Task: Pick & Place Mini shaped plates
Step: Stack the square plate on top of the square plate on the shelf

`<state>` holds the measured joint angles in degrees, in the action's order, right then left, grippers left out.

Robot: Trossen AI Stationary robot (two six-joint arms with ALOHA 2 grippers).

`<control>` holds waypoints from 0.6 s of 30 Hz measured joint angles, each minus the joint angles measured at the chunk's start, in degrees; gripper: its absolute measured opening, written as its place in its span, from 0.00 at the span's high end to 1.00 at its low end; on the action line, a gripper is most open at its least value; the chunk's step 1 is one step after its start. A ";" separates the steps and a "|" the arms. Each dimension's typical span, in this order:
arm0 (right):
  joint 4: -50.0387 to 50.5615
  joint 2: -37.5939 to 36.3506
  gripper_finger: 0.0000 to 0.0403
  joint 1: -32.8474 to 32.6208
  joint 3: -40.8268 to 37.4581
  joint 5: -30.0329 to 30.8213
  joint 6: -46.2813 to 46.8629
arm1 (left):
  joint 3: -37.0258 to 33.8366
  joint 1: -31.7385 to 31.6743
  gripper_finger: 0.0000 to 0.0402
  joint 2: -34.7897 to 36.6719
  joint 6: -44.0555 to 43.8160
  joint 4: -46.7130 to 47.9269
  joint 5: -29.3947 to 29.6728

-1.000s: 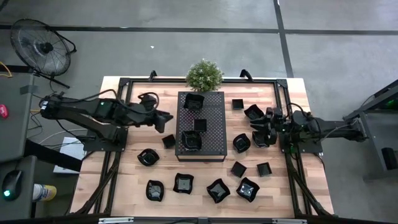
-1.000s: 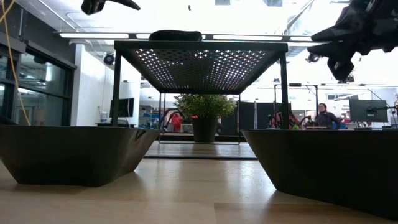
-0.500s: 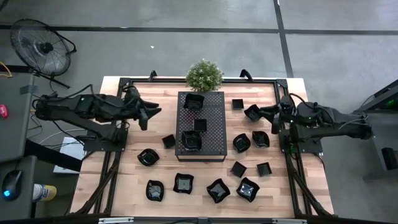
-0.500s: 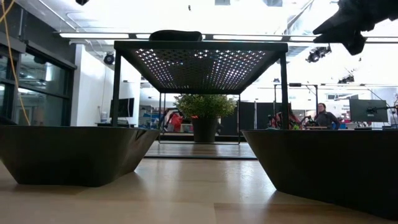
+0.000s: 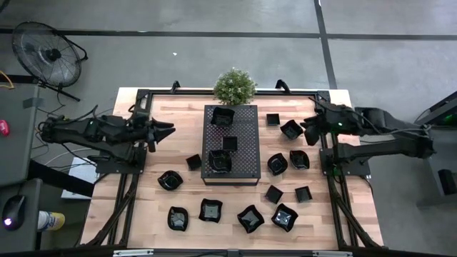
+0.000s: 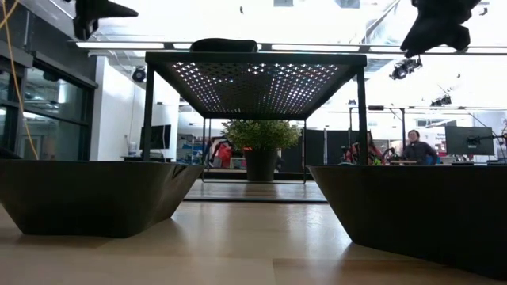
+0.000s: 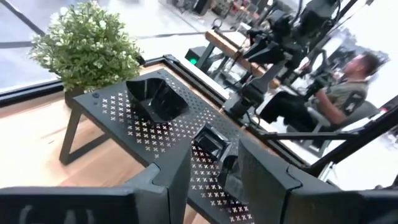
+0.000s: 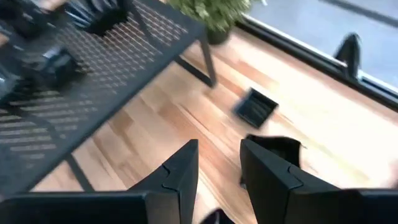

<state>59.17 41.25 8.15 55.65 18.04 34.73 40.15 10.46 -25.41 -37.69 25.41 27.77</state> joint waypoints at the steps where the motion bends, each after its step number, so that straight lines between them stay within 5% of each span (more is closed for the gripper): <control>1: 0.57 1.15 0.72 1.31 0.83 -0.87 -0.53 | -0.92 0.00 0.67 1.21 -0.02 0.00 0.02; 18: 1.41 21.48 0.72 29.25 9.50 -20.90 -24.11 | -11.08 0.02 0.67 14.87 0.02 -0.15 -3.39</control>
<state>60.59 62.73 37.40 65.15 -2.86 10.62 29.08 10.48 -10.54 -37.67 25.26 24.38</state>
